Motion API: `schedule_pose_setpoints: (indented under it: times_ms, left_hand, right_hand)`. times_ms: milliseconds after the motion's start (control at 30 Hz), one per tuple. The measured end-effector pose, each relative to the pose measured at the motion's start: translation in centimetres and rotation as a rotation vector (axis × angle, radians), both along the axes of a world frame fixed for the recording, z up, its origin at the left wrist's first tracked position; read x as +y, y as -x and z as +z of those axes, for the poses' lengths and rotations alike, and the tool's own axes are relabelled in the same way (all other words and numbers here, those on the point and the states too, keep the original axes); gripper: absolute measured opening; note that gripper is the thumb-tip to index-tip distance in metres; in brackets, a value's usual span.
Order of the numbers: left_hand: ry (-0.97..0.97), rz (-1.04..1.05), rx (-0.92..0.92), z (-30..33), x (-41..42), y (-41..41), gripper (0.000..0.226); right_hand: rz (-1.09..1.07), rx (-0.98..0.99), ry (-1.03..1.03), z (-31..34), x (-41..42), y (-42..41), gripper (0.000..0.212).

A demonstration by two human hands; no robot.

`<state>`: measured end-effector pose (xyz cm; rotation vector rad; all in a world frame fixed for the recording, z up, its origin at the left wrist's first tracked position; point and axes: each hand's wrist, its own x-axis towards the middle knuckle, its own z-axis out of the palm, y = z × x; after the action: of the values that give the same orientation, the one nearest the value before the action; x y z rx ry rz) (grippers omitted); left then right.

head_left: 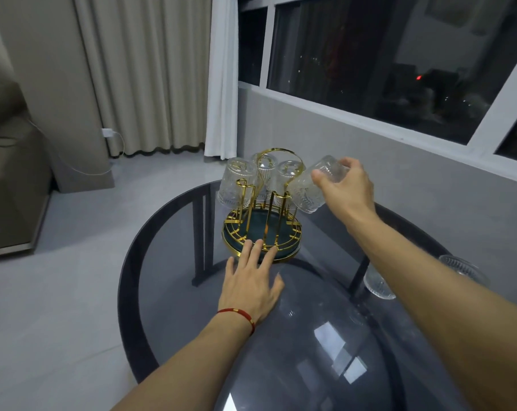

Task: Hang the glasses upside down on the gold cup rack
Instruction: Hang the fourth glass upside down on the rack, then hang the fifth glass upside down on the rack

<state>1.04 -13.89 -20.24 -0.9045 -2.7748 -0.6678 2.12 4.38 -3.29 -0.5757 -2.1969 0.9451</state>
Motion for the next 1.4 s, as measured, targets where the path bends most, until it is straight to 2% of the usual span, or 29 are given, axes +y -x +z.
schedule_pose_setpoints:
  times_ms: [167, 333, 700, 900, 1133, 1267, 1400]
  left_hand:
    - [-0.008, 0.001, -0.001, 0.0, 0.0, 0.0, 0.061]
    - [-0.007, -0.002, -0.002, -0.1, 0.1, 0.1, 0.062]
    - [0.001, -0.002, 0.003, 0.1, 0.0, 0.0, 0.062]
    - [0.03, -0.004, 0.018, 0.3, -0.2, -0.1, 0.064]
    - [0.047, 0.003, 0.013, 0.8, -0.3, -0.6, 0.067]
    - [0.067, 0.013, 0.04, 1.3, 0.2, -1.9, 0.069]
    - [0.051, -0.146, 0.114, 2.1, 2.1, -5.5, 0.072]
  right_hand:
    - [0.119, -0.087, -0.208, -0.2, -1.3, 1.6, 0.074]
    - [0.159, -0.117, -0.317, -1.2, -1.6, 1.9, 0.068]
    - [0.185, -0.16, -0.298, -3.7, -0.8, 1.2, 0.072]
    - [0.279, -0.199, -0.335, -4.1, -0.8, -1.3, 0.08]
    - [0.348, -0.155, -0.407, -5.6, 0.2, -9.0, 0.063]
    - [0.362, -0.13, -0.379, -7.1, 1.0, -13.4, 0.047]
    - [0.303, -0.121, -0.331, -8.5, 3.0, -17.7, 0.038]
